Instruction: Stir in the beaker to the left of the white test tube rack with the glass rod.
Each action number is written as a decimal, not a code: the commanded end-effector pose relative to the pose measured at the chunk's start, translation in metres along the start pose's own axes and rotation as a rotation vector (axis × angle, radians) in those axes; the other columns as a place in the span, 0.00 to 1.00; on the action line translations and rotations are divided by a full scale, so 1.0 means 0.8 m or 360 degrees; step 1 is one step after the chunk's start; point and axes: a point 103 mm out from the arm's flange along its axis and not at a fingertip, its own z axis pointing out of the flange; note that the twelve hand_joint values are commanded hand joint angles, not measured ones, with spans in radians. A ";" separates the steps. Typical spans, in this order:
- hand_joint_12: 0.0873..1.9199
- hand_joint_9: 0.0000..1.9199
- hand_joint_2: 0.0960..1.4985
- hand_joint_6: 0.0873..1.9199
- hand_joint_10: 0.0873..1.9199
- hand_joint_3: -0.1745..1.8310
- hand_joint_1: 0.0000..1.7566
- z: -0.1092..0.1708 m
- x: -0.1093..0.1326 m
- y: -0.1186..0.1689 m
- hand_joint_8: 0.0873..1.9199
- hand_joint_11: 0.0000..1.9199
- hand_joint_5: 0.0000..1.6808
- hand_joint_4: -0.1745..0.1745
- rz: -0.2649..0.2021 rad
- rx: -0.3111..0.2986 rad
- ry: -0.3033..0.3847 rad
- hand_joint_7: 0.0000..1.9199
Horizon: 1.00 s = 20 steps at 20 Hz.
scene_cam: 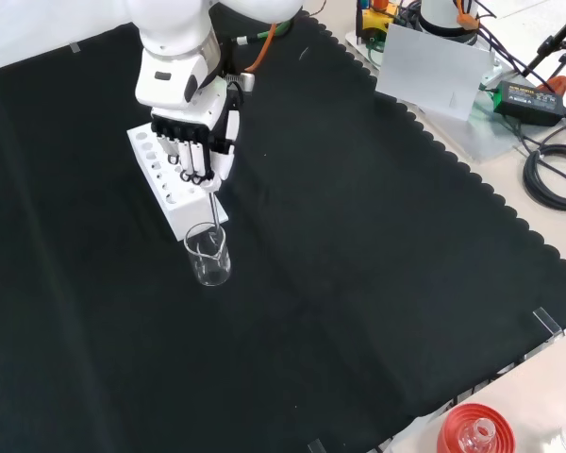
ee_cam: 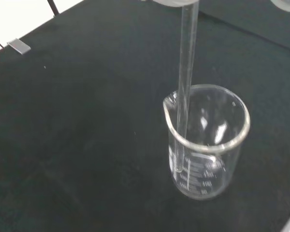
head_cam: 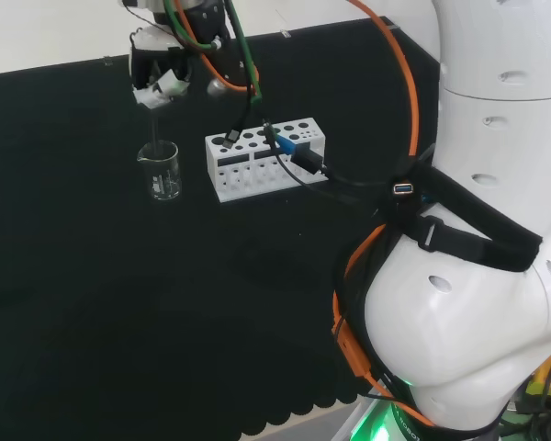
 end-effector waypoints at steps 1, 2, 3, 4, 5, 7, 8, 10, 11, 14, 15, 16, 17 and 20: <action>0.24 0.88 0.69 0.16 0.24 0.00 0.75 -0.007 0.006 0.039 0.29 0.85 0.75 0.00 -0.0088 -0.0016 -0.0023 0.71; 0.24 0.88 0.69 0.16 0.24 0.00 0.75 -0.007 0.002 0.040 0.29 0.85 0.75 0.00 -0.0087 -0.0018 -0.0020 0.71; 0.24 0.88 0.69 0.16 0.24 0.00 0.75 -0.008 -0.003 0.040 0.29 0.85 0.75 0.00 -0.0083 -0.0022 -0.0014 0.71; 0.24 0.88 0.69 0.16 0.24 0.00 0.75 -0.009 -0.008 0.039 0.29 0.85 0.75 0.00 -0.0079 -0.0026 -0.0013 0.71; 0.24 0.88 0.69 0.16 0.24 0.00 0.75 -0.010 -0.014 0.036 0.29 0.85 0.75 0.00 -0.0072 -0.0029 -0.0013 0.71; 0.24 0.88 0.69 0.16 0.24 0.00 0.75 -0.011 -0.026 0.029 0.29 0.85 0.75 0.00 -0.0047 -0.0030 -0.0016 0.71; 0.24 0.88 0.69 0.16 0.24 0.00 0.75 -0.011 -0.032 0.024 0.29 0.85 0.75 0.00 -0.0033 -0.0028 -0.0018 0.71; 0.24 0.88 0.69 0.17 0.24 0.00 0.75 -0.010 -0.043 0.013 0.29 0.85 0.75 0.00 -0.0008 -0.0021 -0.0027 0.71; 0.24 0.88 0.69 0.17 0.24 0.00 0.75 -0.010 -0.048 0.007 0.29 0.85 0.75 0.00 0.0004 -0.0017 -0.0028 0.71; 0.24 0.87 0.69 0.17 0.24 0.00 0.75 -0.009 -0.058 -0.009 0.29 0.85 0.75 0.00 0.0037 -0.0012 -0.0028 0.71; 0.24 0.87 0.70 0.21 0.24 0.00 0.75 -0.009 -0.060 -0.014 0.30 0.85 0.74 0.00 0.0047 -0.0011 -0.0025 0.68; 0.24 0.87 0.71 0.26 0.24 0.00 0.75 -0.008 -0.060 -0.019 0.31 0.85 0.72 0.00 0.0056 -0.0009 -0.0022 0.66; 0.24 0.87 0.71 0.30 0.24 0.00 0.74 -0.007 -0.059 -0.023 0.33 0.85 0.71 0.00 0.0061 -0.0006 -0.0019 0.65; 0.25 0.87 0.72 0.33 0.24 0.00 0.74 -0.003 -0.049 -0.034 0.34 0.84 0.70 0.00 0.0068 -0.0001 -0.0011 0.63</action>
